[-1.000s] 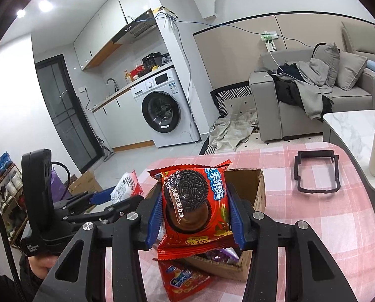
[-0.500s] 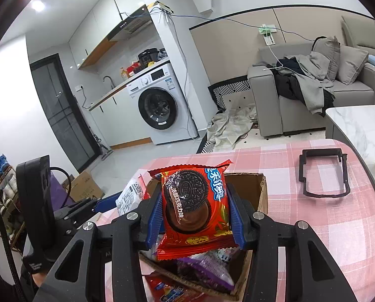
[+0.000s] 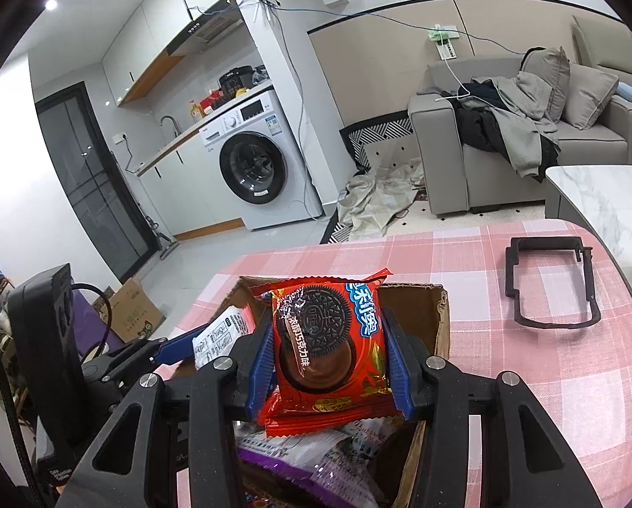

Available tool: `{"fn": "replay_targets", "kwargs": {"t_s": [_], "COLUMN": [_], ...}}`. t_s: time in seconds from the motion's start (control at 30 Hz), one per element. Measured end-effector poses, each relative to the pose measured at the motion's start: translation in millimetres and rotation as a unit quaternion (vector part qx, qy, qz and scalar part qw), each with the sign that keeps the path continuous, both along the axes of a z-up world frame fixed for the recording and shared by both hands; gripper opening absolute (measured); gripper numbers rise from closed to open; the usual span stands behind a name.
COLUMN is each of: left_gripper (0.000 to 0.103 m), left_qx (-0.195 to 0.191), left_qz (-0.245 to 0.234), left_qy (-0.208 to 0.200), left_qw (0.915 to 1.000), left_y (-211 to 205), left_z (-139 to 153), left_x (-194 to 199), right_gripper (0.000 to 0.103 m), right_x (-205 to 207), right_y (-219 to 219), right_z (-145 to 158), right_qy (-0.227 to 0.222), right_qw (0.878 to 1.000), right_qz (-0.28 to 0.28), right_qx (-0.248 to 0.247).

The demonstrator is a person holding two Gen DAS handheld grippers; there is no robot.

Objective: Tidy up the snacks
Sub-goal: 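Lower both packs into the box and open both tools, then move the right tool to the clear cracker pack while the left tool approaches the red chip bag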

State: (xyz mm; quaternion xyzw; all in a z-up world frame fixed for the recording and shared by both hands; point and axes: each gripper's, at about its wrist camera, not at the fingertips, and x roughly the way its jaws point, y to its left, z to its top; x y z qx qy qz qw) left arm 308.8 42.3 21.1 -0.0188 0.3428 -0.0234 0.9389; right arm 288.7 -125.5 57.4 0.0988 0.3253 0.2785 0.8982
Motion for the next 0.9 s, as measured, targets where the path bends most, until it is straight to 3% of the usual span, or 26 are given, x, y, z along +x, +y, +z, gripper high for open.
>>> {"fn": "replay_targets", "kwargs": {"t_s": [0.4, 0.57, 0.7, 0.8, 0.9], "left_gripper": [0.058, 0.063, 0.081, 0.084, 0.086], "left_qx": [0.001, -0.005, 0.003, 0.004, 0.004], "left_qz": [-0.006, -0.007, -0.008, -0.014, -0.011], "left_qy": [0.008, 0.010, 0.002, -0.001, -0.005], "left_qw": [1.0000, 0.9999, 1.0000, 0.9999, 0.9999], "left_y": [-2, 0, 0, 0, 1], "left_z": [-6, -2, 5, 9, 14], "left_x": [9, 8, -3, -15, -29], "right_gripper": [0.049, 0.072, 0.087, 0.100, 0.102], "right_x": [21, 22, 10, 1, -12], "right_y": [6, 4, 0, -3, -7], "right_z": [-9, -6, 1, 3, 5], "right_qy": [0.015, 0.009, -0.008, -0.009, -0.013], "right_qw": [1.000, 1.000, 0.999, 0.999, 0.999], "right_qz": [-0.009, -0.010, -0.001, 0.006, 0.007], "right_qx": [-0.026, -0.027, -0.033, -0.041, -0.045]}}
